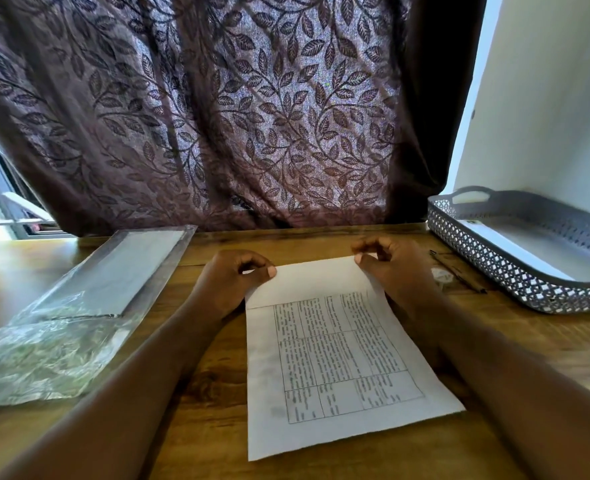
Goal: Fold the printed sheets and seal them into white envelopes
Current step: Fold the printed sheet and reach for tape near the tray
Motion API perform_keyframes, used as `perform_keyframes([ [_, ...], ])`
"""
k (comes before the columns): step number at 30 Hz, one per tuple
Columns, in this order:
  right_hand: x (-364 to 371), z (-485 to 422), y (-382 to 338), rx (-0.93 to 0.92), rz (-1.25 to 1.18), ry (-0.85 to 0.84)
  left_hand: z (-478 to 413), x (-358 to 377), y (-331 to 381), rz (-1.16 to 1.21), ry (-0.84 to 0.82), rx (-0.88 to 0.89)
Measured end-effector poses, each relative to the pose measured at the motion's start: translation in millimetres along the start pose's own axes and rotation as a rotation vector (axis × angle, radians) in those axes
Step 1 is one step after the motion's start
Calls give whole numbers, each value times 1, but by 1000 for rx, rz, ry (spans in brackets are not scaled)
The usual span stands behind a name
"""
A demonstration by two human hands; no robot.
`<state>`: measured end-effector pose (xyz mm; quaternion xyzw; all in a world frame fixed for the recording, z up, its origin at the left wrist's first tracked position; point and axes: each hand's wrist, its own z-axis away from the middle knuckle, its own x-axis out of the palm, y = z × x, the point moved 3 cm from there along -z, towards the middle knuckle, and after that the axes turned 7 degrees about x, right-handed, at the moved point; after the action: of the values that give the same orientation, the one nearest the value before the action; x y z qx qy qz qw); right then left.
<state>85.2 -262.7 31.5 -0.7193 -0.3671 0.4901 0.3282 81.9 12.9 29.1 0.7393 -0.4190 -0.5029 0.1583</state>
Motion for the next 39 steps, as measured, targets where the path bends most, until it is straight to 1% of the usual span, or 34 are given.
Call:
perform_keyframes([
  [4,5,3,-14,-184,255,62,1,1,19,-146,18,189],
  [6,12,6,-21,-250,351,12,3,2,27,-158,40,232],
  [9,22,15,-30,-312,408,-63,5,3,34,-154,85,289],
  [12,26,18,-36,-350,404,-105,7,1,37,-136,103,355],
  [18,17,12,-29,-300,345,-157,6,-4,30,-104,80,327],
  [23,1,3,-15,-251,348,-117,4,-8,21,-114,63,277],
  [27,-6,-3,-7,-218,322,-130,1,-11,12,-98,63,237],
  [31,-13,-5,0,-122,236,-96,-3,-14,-2,-77,60,223],
  [34,-16,-4,2,-61,188,-138,-4,-13,-6,-73,59,206],
  [36,-15,-4,4,-45,187,-150,-4,-12,-6,-65,49,187],
  [39,-15,-2,2,-55,141,-102,-4,-12,-7,-70,34,172],
])
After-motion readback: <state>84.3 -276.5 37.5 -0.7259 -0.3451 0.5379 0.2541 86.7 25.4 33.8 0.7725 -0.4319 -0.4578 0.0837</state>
